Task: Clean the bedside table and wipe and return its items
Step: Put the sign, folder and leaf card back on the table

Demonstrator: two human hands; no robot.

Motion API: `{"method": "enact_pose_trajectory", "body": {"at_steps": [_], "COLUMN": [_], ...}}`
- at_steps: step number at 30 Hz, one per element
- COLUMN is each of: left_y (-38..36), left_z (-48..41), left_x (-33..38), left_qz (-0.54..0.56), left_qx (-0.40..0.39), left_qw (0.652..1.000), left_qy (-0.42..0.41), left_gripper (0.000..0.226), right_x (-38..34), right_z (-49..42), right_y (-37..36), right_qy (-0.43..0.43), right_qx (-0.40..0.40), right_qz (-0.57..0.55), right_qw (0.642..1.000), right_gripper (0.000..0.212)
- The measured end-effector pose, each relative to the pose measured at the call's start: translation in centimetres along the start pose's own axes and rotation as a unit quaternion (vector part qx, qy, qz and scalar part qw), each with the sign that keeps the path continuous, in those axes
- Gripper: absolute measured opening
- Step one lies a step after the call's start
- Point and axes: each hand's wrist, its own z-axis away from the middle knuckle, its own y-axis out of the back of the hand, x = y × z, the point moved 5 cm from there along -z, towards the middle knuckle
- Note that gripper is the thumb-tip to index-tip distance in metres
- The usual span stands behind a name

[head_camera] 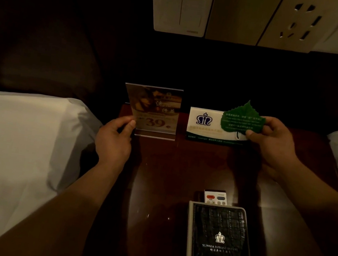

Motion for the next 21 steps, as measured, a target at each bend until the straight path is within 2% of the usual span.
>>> {"method": "enact_pose_trajectory", "body": {"at_steps": [2, 6, 10, 13, 21], "left_y": [0.1, 0.2, 0.5, 0.7, 2.8], "left_z": [0.1, 0.3, 0.6, 1.7, 12.2], "left_x": [-0.1, 0.2, 0.2, 0.3, 2.3], "left_qz": [0.009, 0.018, 0.047, 0.086, 0.043], "left_qx": [-0.003, -0.017, -0.026, -0.043, -0.104], "left_qw": [1.0, 1.0, 0.998, 0.994, 0.991], "left_qy": [-0.006, -0.012, 0.017, 0.059, 0.072], "left_gripper": [0.017, 0.022, 0.029, 0.035, 0.042], "right_x": [0.2, 0.6, 0.9, 1.3, 1.7], "right_z": [0.1, 0.8, 2.6, 5.0, 15.5], "right_y": [0.1, 0.4, 1.3, 2.3, 3.8], "right_qy": [-0.006, -0.028, -0.039, -0.06, -0.072], "right_qx": [-0.006, -0.009, 0.057, 0.1, -0.005], "right_qz": [-0.014, -0.05, -0.073, -0.057, 0.039], "right_qw": [1.0, 0.998, 0.995, 0.992, 0.997], "right_gripper": [0.033, 0.056, 0.061, 0.056, 0.034]}}
